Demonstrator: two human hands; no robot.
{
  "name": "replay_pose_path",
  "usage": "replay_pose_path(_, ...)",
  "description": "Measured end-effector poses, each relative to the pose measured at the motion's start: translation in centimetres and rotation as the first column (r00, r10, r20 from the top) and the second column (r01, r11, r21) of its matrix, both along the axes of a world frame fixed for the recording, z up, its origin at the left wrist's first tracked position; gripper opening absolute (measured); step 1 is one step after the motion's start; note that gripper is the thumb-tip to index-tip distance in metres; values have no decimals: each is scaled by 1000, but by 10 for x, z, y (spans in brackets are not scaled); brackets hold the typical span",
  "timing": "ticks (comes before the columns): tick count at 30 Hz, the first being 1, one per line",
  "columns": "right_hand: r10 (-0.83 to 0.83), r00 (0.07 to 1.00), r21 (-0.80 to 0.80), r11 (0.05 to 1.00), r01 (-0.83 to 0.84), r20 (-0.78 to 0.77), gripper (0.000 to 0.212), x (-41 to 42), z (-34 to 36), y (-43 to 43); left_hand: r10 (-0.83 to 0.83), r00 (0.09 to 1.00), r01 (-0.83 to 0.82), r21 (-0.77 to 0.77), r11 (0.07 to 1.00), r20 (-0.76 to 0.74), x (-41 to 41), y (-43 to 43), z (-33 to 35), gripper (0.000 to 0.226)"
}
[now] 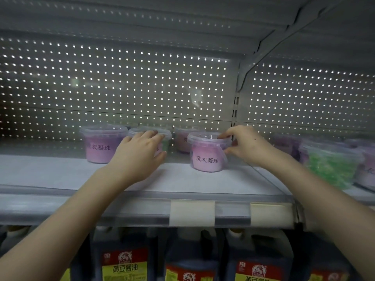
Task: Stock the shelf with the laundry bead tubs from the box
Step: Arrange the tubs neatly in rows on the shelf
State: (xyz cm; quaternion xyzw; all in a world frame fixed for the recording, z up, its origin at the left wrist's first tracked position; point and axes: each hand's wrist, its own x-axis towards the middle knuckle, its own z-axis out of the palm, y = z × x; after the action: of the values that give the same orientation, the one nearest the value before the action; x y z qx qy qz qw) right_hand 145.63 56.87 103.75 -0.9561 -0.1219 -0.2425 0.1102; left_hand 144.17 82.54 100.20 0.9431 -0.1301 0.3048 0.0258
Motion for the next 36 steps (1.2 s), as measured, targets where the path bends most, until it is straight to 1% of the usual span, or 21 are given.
replay_pose_path(8,17,1000,7,1000,-17,-17,41,31,-2,36,-43,999,43,-12,999,-10,3,7,6,52)
replay_pose_path(10,29,999,7,1000,-29,-19,41,30,-1,40,-58,998,58,-5,998,-5,2,6,6,52)
replay_pose_path(13,51,997,13,999,-50,-50,47,20,-1,40,-104,995,104,4,995,5,0,-2,5,52)
replay_pose_path(15,37,999,18,999,-37,-31,48,11,-2,33,-148,989,148,5,989,13,-3,-11,6,51)
replay_pose_path(18,-18,999,-21,1000,19,49,45,-7,0,10,-200,980,200,-10,980,25,-6,-31,7,52)
replay_pose_path(21,-70,994,-38,997,73,87,43,-28,2,-25,-239,971,239,-9,971,13,-13,-61,5,51)
replay_pose_path(24,-115,985,-25,993,119,132,41,-43,0,-66,-264,964,263,26,964,29,-20,-91,1,51)
replay_pose_path(27,-142,975,6,990,143,168,40,-53,-3,-108,-265,964,266,-5,964,27,-26,-120,2,49)
replay_pose_path(33,-228,967,-50,971,235,115,49,-71,-12,-180,-291,957,291,-43,956,20,-39,-182,1,48)
replay_pose_path(36,-249,968,-90,964,251,37,64,-78,-14,-203,-296,955,297,-45,954,30,-43,-202,-1,49)
